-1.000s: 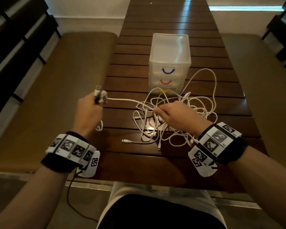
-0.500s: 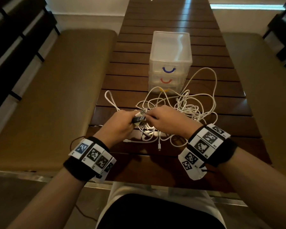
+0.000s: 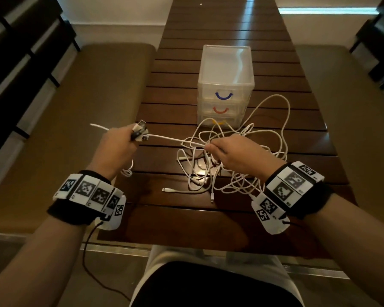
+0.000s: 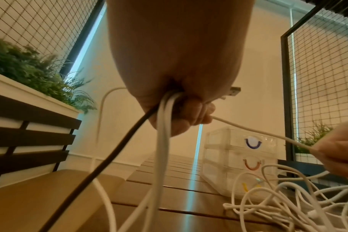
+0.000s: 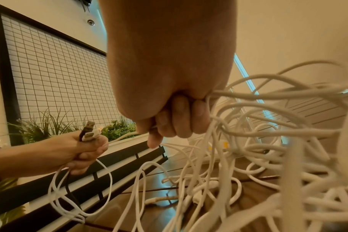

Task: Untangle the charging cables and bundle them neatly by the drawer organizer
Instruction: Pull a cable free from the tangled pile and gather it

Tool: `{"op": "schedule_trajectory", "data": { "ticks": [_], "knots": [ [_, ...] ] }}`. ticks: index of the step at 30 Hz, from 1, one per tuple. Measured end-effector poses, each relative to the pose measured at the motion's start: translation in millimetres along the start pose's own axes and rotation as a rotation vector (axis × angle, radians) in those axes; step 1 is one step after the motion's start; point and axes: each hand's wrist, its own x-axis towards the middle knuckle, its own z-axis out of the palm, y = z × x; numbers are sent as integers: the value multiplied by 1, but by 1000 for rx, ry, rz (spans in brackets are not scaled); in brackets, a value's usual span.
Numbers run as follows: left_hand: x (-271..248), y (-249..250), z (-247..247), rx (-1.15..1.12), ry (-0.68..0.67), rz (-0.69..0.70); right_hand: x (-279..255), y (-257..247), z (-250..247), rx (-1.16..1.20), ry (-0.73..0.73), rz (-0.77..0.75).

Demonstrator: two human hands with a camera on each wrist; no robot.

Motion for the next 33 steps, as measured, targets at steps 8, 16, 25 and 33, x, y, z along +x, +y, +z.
{"op": "schedule_trajectory", "data": {
  "ticks": [8,16,25,33],
  "knots": [
    [-20,63,29,-75,-259,263,10,-9,15,-53,-10,-20],
    [-24,64,49,38,-273,280,5,-15,18,-130,-23,-41],
    [-21,44,29,-150,-235,172,-2,-10,17,-11,46,-106],
    [-17,26,10,-450,53,41,-1,9,6,42,168,-92]
  ]
}}
